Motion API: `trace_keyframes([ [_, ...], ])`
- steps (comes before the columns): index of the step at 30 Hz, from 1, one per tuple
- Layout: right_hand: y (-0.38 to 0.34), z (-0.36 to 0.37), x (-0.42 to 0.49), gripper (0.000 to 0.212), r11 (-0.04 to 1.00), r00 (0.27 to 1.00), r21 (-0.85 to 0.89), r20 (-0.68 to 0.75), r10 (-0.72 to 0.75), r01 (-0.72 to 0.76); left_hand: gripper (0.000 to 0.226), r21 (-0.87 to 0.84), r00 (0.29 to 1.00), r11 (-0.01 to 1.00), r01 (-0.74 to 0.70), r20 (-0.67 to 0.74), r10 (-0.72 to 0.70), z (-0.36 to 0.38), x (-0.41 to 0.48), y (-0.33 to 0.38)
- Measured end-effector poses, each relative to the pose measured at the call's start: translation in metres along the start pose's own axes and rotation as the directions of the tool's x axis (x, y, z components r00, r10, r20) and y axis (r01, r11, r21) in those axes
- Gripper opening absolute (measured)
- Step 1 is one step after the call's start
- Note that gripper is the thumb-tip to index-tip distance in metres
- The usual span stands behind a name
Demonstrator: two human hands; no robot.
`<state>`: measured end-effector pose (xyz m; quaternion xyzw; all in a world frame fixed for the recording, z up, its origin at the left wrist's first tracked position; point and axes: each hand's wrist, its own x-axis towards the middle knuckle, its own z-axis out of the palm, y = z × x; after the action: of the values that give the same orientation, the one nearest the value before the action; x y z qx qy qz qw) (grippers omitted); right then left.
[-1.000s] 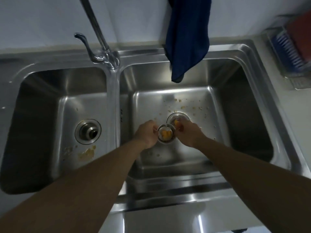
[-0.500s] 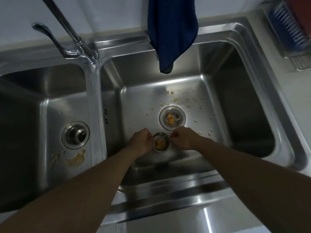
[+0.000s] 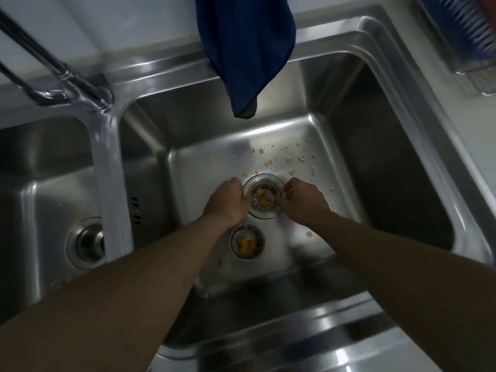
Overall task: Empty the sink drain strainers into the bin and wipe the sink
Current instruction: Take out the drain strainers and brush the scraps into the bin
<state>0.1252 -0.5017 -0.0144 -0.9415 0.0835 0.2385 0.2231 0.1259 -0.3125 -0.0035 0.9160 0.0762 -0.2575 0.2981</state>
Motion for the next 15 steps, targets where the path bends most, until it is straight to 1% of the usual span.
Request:
trace_keyframes([
  [5,0.001,0.012,0.015,0.042,0.998,0.996,-0.049,-0.085,-0.032,0.028,0.031,0.072,1.000,0.997,-0.029,-0.004,0.029,0.015,0.022,0.010],
  [8,-0.002,0.017,0.016,0.046,0.995,0.990,-0.084,-0.132,-0.054,0.043,0.032,0.116,0.999,0.993,-0.018,-0.035,0.022,0.020,0.027,0.012],
  [9,-0.003,0.017,0.016,0.044,0.995,0.988,-0.085,-0.143,-0.055,0.043,0.028,0.141,0.999,0.990,-0.018,-0.042,0.024,0.020,0.028,0.013],
  [11,-0.003,0.018,0.017,0.031,0.996,0.987,-0.081,-0.149,-0.055,0.043,0.019,0.195,0.999,0.980,-0.025,-0.042,0.034,0.021,0.029,0.013],
  [13,-0.004,0.019,0.017,0.018,0.997,0.990,-0.067,-0.130,-0.053,0.044,0.018,0.214,0.999,0.976,-0.032,-0.030,0.039,0.019,0.029,0.013],
  [15,-0.004,0.017,0.016,0.016,0.998,0.992,-0.036,-0.115,-0.047,0.043,0.020,0.191,1.000,0.981,-0.025,-0.014,0.028,0.017,0.028,0.014],
])
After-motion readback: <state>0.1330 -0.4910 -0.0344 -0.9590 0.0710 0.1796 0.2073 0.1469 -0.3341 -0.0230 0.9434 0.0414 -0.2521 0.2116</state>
